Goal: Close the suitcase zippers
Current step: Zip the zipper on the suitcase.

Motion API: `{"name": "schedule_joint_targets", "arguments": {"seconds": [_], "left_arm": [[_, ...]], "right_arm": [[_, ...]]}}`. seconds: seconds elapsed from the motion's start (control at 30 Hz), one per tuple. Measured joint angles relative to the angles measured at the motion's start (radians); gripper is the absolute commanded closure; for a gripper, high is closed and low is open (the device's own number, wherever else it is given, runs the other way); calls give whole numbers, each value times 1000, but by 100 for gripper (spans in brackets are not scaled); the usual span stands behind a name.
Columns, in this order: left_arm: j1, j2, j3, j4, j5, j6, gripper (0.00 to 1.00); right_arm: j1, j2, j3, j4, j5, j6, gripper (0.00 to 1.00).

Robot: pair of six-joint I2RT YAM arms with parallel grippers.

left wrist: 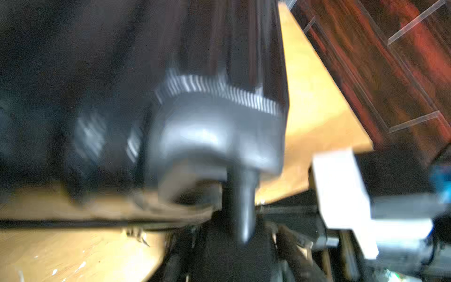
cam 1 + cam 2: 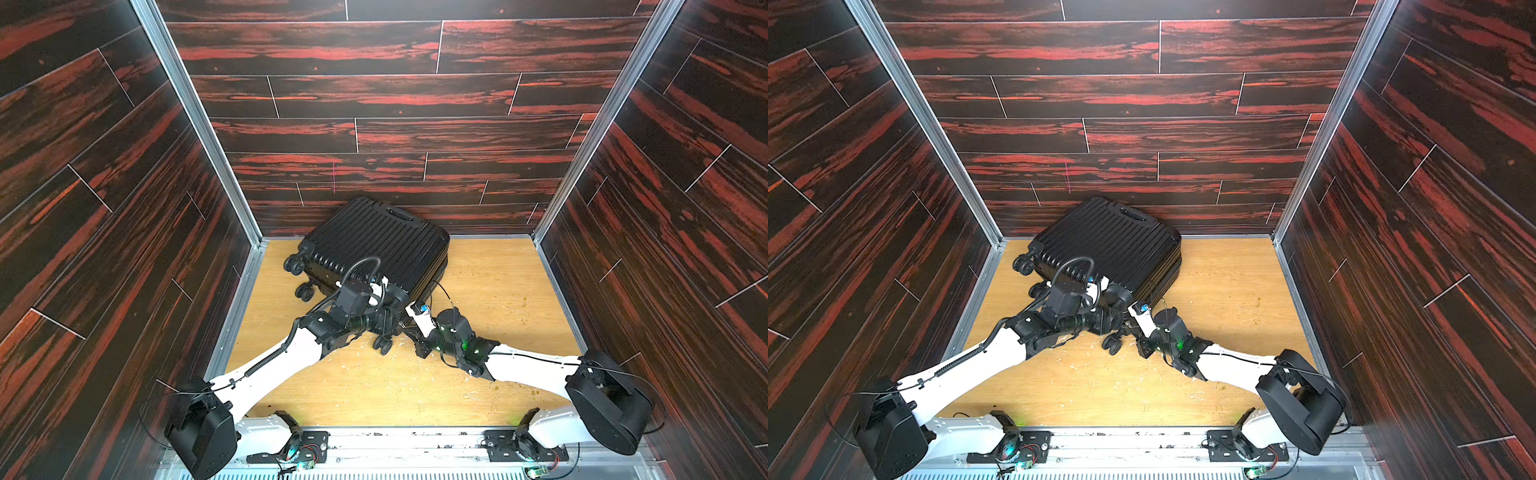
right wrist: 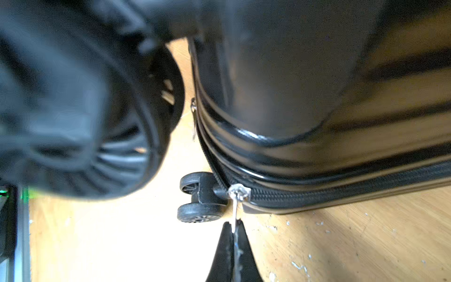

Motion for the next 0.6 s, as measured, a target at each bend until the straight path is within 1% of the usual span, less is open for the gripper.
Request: {"name": "schedule_joint_targets", "arguments": {"seconds": [0.03,0.07,0.17,0.27,0.33,0.37,0.4,0.53,0.6], "left_arm": [[1,-1,17,-4,-3,8,5],[1,-6,31,-19,3,15,1],[-8,-28,77,-77,-24,50,0],[2,-69,111,-122,-104,77,0],[29,-108,129,-166,-155,98,0],[52,-122,140,-189,-164,102,0],[97,-133,164,-224,-167,106,0],[325,-137,270,-345,-153,138,0],[407,-137,298,-388,-165,178,0]], "right_arm": [[5,-1,-2,1,6,5,100],[8,-2,-2,4,12,9,100],[11,-2,-6,7,23,17,100],[13,-2,-6,8,27,18,100],[13,-2,-6,7,28,18,100],[13,-2,-6,7,29,18,100],[13,-2,-6,8,29,18,100],[13,-2,-6,7,30,18,100],[13,-2,-6,7,30,18,100]]}}
